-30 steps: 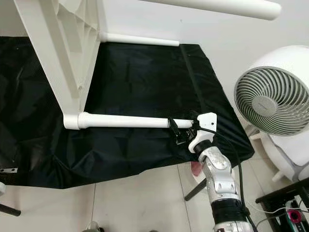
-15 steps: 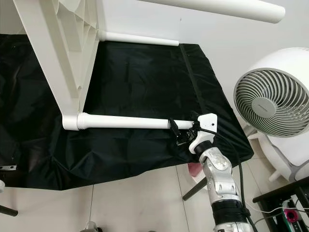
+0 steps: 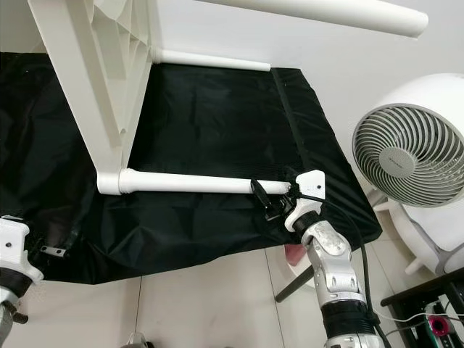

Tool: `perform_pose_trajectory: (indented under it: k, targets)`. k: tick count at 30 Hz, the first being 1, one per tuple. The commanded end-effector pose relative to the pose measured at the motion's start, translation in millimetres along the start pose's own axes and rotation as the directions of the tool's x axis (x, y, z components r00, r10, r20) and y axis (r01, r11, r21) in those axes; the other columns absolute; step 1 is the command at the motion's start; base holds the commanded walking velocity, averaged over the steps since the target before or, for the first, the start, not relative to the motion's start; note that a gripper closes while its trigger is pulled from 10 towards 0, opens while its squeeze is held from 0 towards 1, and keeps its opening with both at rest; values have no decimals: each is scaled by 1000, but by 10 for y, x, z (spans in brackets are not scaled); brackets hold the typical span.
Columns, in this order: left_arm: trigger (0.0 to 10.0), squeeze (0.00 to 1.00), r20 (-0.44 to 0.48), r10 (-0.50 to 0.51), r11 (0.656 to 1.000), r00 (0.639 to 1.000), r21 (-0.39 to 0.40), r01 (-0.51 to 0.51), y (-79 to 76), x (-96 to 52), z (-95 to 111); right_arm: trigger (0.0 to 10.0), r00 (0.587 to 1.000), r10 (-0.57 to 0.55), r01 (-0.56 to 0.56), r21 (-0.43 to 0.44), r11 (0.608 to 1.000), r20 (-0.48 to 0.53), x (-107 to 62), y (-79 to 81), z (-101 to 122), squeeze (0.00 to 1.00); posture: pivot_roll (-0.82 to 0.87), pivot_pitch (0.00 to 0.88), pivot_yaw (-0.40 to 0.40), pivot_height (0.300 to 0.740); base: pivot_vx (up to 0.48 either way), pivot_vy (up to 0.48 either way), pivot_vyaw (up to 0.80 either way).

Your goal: Building children table

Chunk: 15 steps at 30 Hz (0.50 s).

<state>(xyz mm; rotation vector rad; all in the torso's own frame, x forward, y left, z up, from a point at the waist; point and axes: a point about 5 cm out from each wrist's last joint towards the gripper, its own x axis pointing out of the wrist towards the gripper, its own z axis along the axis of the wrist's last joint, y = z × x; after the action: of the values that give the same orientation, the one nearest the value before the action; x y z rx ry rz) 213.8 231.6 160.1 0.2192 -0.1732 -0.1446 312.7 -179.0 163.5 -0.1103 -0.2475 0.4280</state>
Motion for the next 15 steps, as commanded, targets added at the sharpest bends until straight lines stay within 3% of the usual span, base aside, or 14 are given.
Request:
perform_pose_trajectory:
  k: [1,3,4,5,6,10,12,13,14,15]
  targets:
    - [10000,933,1,-94,996,996,1,94,-93,17,31,10000,1000,8,-7,-17,1000,23,19,6,60,1000,113,144,-66,740,0,0,0]
    - [10000,933,4,-106,994,994,8,106,-120,33,47,10000,1000,4,-3,-21,1000,30,24,3,77,1000,113,144,-66,740,0,0,0]
    - [10000,0,10,-111,994,994,-3,111,-162,57,61,10000,999,-6,7,-29,1000,34,30,0,90,1000,110,144,-65,740,0,0,0]
    - [10000,0,10,-111,994,994,-3,111,-162,57,61,10000,999,-6,7,-29,1000,34,30,0,90,1000,110,144,-65,740,0,0,0]
    - [10000,0,11,-116,993,993,-14,116,-222,82,75,10000,999,-8,9,-24,1000,37,32,11,99,0,110,144,-65,740,0,0,0]
    - [10000,0,9,-105,994,994,-24,106,-400,212,99,10000,999,-21,22,-14,1000,46,48,61,111,0,110,144,-66,740,0,0,0]
    - [10000,0,9,-105,994,994,-24,106,-400,212,99,10000,999,-21,22,-14,1000,46,48,61,111,0,110,144,-66,740,0,0,0]
    - [10000,0,6,-68,997,998,-39,68,-442,306,107,10000,998,-31,32,-7,999,51,58,87,114,0,106,142,-66,740,0,0,0]
    - [10000,0,6,-68,997,998,-39,68,-442,306,107,10000,998,-31,32,-7,999,51,58,87,114,0,106,142,-66,740,0,0,0]
    - [10000,0,0,-15,998,1000,-63,15,-452,427,112,10000,997,-43,43,2,999,58,73,116,124,0,98,140,-66,740,0,0,0]
